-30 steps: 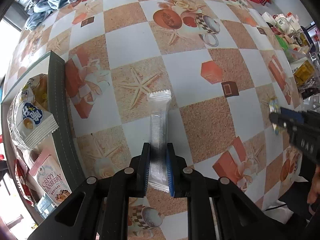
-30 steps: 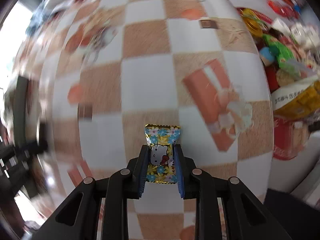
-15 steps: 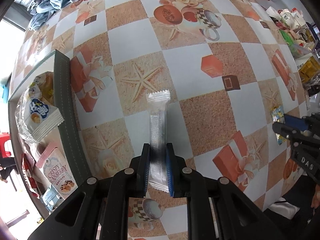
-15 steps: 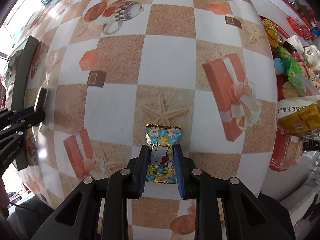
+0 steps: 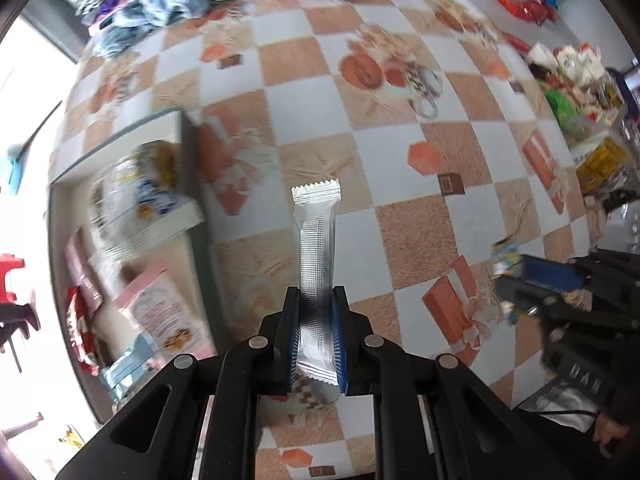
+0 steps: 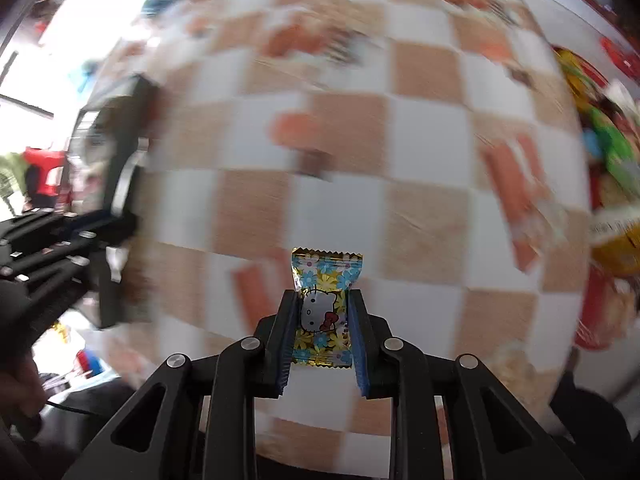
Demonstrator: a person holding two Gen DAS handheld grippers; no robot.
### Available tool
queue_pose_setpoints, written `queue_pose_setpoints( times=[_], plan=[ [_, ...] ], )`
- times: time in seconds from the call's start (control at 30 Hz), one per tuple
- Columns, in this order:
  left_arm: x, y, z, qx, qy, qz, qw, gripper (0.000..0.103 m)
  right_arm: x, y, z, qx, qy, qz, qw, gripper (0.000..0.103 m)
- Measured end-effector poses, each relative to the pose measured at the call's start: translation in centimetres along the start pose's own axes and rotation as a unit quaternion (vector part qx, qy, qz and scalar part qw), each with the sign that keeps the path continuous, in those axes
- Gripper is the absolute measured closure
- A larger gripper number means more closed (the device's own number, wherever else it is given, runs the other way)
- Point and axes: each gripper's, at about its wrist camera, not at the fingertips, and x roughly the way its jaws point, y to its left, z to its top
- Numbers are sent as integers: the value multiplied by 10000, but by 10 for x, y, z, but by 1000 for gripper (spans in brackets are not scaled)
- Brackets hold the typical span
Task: Organize snacks
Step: 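Carry the white stick wrapper and Hello Kitty candy over the beige tray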
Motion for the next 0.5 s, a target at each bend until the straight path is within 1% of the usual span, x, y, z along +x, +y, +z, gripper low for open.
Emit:
queue_pose_setpoints(
  times=[0.07, 0.13, 0.27, 0.4, 0.5],
  plan=[
    [-9, 17, -4, -196, -42, -16, 9998, 87, -6, 26, 7, -289, -93, 194, 9994, 77],
    [-17, 39, -15, -508, -93, -25, 9987, 87, -12, 56, 14, -644, -175, 350, 9972, 77],
    [-26, 89, -35, -1095, -155, -16, 9939, 87, -16, 96, 24, -1218, -228, 552, 9908, 77],
    [-33, 129, -58, -1540, -168, -16, 9879, 87, -12, 139, 29, -1702, -131, 654, 9832, 77],
    [-33, 153, -72, -1699, -138, 90, 9853, 87, -6, 156, 29, -1993, -71, 607, 9780, 77]
  ],
)
